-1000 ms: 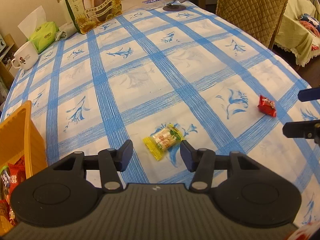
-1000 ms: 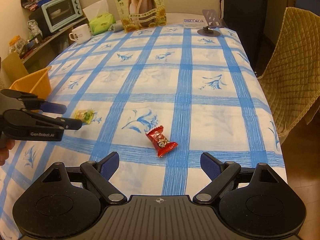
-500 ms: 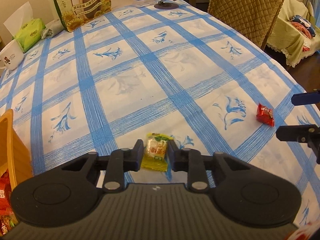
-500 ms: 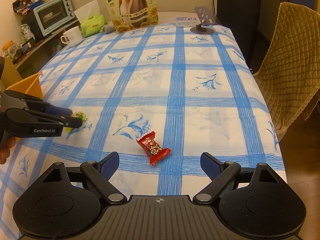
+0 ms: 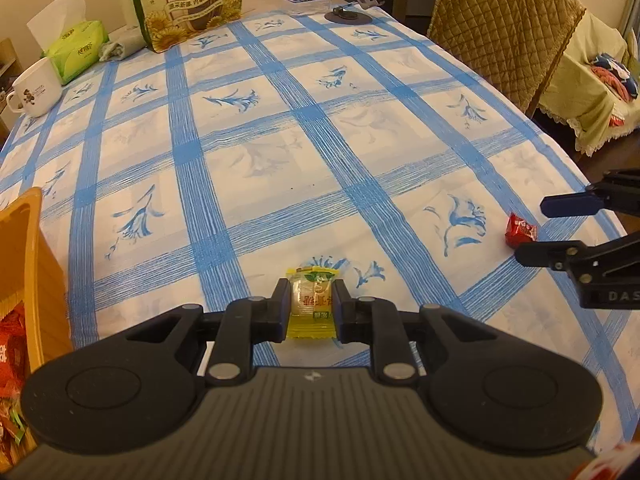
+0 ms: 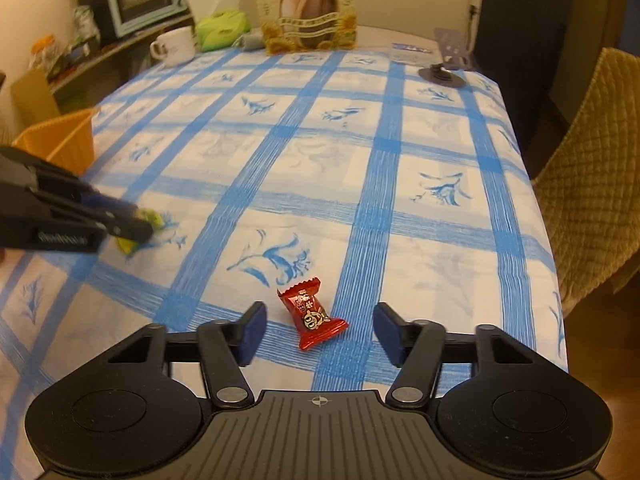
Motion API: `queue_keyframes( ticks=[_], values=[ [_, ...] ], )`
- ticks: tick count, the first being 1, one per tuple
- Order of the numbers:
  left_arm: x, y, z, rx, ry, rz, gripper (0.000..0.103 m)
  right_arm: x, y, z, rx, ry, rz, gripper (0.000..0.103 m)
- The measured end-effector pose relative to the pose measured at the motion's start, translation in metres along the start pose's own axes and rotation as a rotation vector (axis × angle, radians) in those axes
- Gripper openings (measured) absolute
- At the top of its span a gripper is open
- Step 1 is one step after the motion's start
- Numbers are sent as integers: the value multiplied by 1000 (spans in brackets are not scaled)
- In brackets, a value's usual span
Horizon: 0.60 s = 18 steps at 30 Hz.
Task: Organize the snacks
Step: 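Grasp the yellow-green candy with the left gripper while the right approaches the red candy, then close the right gripper on the red candy packet while the left holds its candy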
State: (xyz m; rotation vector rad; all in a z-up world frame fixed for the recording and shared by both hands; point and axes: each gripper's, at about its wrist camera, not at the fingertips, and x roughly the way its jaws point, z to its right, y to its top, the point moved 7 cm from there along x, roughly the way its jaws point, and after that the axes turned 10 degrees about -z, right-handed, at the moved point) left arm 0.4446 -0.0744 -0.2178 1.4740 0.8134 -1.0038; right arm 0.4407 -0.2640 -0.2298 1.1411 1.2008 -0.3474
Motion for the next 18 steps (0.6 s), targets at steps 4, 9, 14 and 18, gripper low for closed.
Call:
queue_keyframes(
  ticks=[4, 9, 14, 18],
  values=[
    [-6, -4, -1, -10, 6, 6, 19, 7, 1, -1, -58, -14, -9, 46],
    [-14, -7, -4, -29, 17, 17, 19, 12, 3, -3, -92, -9, -15, 37],
    [-22, -12, -1, -42, 27, 27, 19, 13, 2, -9, -123, 1, -17, 21],
    [-29, -17, 2, -53, 34, 35, 19, 12, 1, -10, -124, 6, -16, 17]
  ],
)
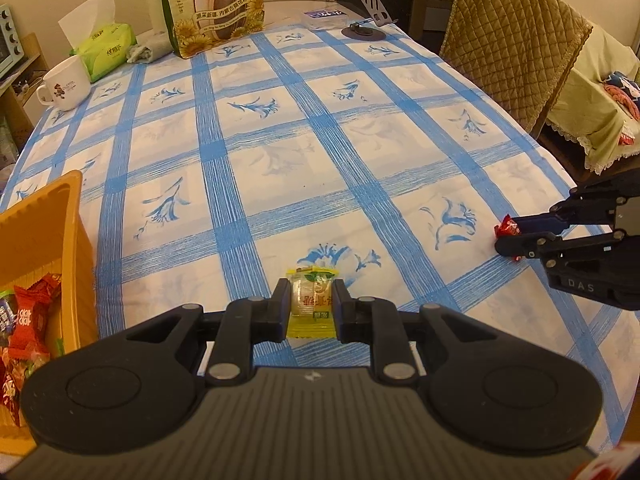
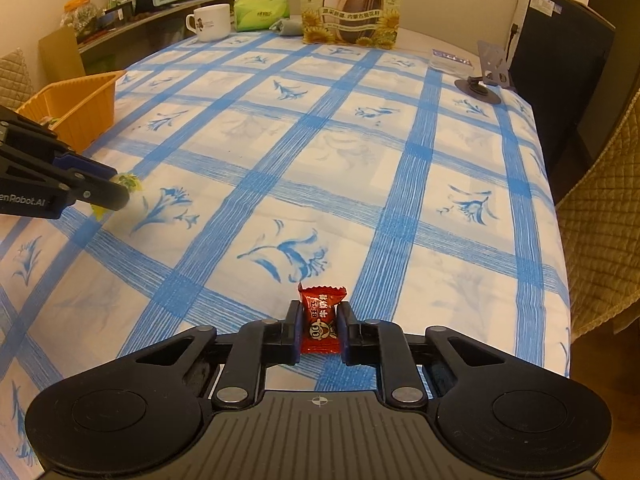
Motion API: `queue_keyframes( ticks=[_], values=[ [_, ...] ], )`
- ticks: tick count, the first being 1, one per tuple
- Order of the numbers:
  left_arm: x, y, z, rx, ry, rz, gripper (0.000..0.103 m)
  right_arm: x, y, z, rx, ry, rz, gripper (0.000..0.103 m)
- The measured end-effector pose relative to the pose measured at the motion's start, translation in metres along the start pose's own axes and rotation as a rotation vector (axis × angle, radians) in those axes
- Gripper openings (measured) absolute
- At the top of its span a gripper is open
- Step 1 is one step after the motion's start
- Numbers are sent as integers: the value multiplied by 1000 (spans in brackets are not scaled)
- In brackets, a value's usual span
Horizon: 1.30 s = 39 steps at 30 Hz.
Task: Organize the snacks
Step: 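Close the right gripper on the red candy packet while the left holds its candy, then carry the yellow-green candy and red candy over the orange tray with both grippers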
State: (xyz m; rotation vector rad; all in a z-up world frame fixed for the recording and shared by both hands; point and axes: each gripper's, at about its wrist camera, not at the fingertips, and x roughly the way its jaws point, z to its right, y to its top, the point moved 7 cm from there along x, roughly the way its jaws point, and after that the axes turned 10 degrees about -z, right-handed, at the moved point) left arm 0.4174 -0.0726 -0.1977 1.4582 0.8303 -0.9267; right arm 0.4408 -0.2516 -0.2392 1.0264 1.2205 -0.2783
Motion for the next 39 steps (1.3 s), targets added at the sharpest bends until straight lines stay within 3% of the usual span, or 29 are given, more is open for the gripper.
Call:
queue_keyframes(
  ticks=[10, 21, 29, 39],
  values=[
    [-35, -16, 14, -41, 7, 45, 19, -35, -10, -8, 24, 49, 47, 16],
    [-106, -50, 28, -133, 28, 135, 19, -97, -19, -35, 24, 129, 105, 16],
    [-157, -84, 16, -212, 77, 183, 19, -130, -16, -81, -30, 235, 136, 16],
    [-199, -115, -33, -272, 107, 238, 19, -151, 8, -157, -89, 343, 169, 16]
  ],
)
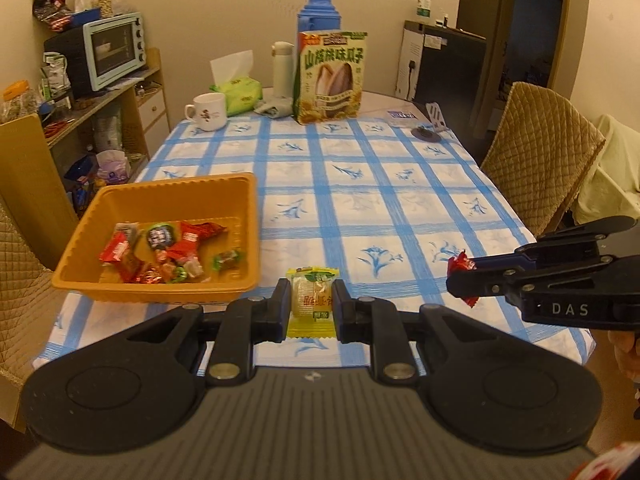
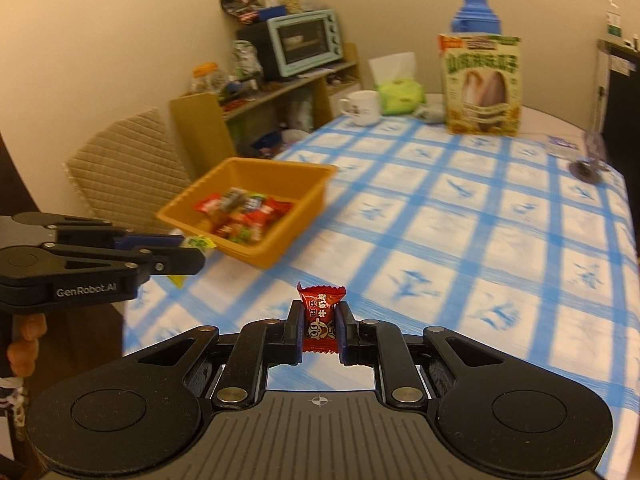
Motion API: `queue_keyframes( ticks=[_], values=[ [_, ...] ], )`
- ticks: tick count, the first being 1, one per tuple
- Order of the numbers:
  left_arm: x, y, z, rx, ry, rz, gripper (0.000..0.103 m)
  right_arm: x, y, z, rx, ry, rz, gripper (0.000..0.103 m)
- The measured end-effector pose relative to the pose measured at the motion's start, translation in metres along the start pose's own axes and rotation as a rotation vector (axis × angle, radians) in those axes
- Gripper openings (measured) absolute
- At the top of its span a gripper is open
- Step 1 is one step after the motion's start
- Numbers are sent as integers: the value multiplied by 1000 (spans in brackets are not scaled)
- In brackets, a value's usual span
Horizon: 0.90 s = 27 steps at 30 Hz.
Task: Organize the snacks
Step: 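Carry the yellow-green candy and red candy over the orange tray with both grippers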
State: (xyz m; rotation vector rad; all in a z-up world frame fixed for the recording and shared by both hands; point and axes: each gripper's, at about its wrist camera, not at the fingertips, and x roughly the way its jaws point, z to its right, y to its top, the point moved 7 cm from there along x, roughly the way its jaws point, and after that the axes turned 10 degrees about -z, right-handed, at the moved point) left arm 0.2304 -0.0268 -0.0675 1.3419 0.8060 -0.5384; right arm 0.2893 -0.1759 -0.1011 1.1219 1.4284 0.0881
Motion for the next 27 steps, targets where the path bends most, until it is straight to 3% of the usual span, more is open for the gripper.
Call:
queue_keyframes(
  ticks=[8, 14, 27],
  values=[
    [-7, 14, -76, -6, 1, 15, 19, 38, 40, -53, 16, 33, 6, 16],
    [9, 35, -135, -4, -17, 17, 19, 74, 74, -78, 44, 15, 6, 16],
    [81, 85, -203, 75, -87, -16, 19, 164, 140, -79, 169, -108, 0, 16]
  ],
)
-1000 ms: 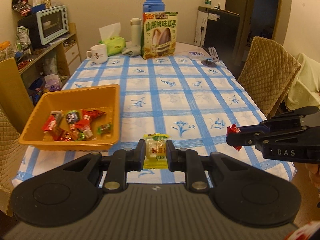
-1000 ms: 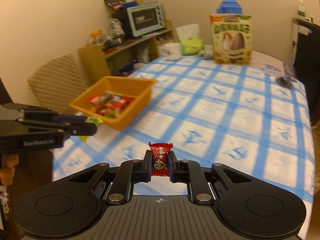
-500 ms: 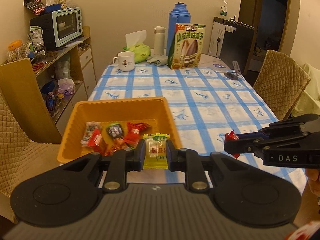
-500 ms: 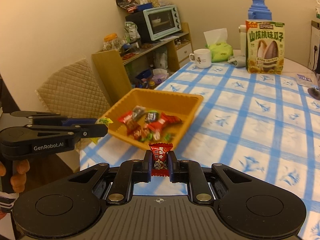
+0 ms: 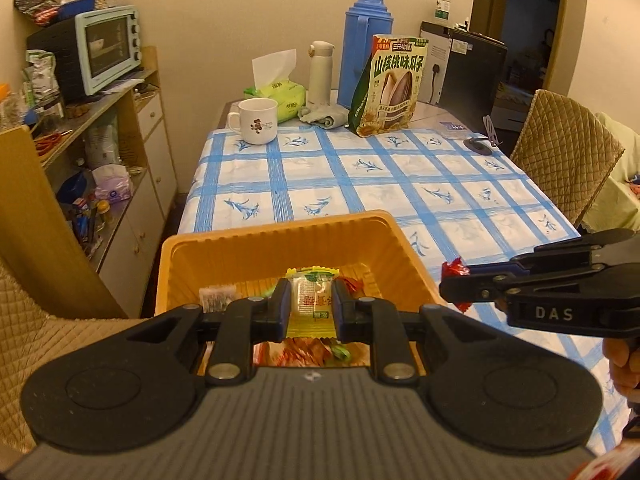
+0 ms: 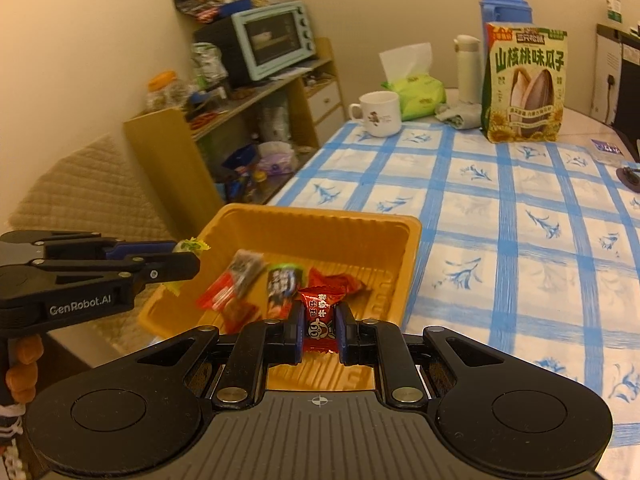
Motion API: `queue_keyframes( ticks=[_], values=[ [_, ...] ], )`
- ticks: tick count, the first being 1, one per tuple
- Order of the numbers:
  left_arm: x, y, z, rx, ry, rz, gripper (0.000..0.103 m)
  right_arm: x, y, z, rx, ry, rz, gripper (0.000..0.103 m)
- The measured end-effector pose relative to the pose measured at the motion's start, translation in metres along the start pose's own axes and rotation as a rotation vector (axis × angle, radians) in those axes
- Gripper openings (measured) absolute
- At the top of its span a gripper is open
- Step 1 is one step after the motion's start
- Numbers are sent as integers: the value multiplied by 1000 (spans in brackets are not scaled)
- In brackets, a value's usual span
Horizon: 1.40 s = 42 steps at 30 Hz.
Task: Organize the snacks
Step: 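Carry the yellow-green candy and red candy over the orange tray with both grippers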
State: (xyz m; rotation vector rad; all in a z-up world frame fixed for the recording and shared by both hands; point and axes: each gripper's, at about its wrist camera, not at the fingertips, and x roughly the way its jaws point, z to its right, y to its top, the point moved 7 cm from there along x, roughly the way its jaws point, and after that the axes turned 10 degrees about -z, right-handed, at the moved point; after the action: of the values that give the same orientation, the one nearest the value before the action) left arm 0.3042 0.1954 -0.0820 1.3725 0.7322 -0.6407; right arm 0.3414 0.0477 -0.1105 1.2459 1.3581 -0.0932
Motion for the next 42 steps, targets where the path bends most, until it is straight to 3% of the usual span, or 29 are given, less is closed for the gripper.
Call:
queue_keyframes(
  ticks=[14, 25, 37, 42],
  values=[
    [78, 38, -14, 25, -60, -67, 19, 59, 46, 20, 80, -107, -24, 16],
    [124, 50, -10, 40, -66, -133, 19, 78, 51, 39, 118, -134, -53, 16],
    [143, 51, -8, 40, -57, -165, 20, 78, 53, 45, 136, -124, -56, 16],
    [137, 50, -11, 23, -57, -158, 35, 78, 54, 45, 136, -117, -55, 16]
  ],
)
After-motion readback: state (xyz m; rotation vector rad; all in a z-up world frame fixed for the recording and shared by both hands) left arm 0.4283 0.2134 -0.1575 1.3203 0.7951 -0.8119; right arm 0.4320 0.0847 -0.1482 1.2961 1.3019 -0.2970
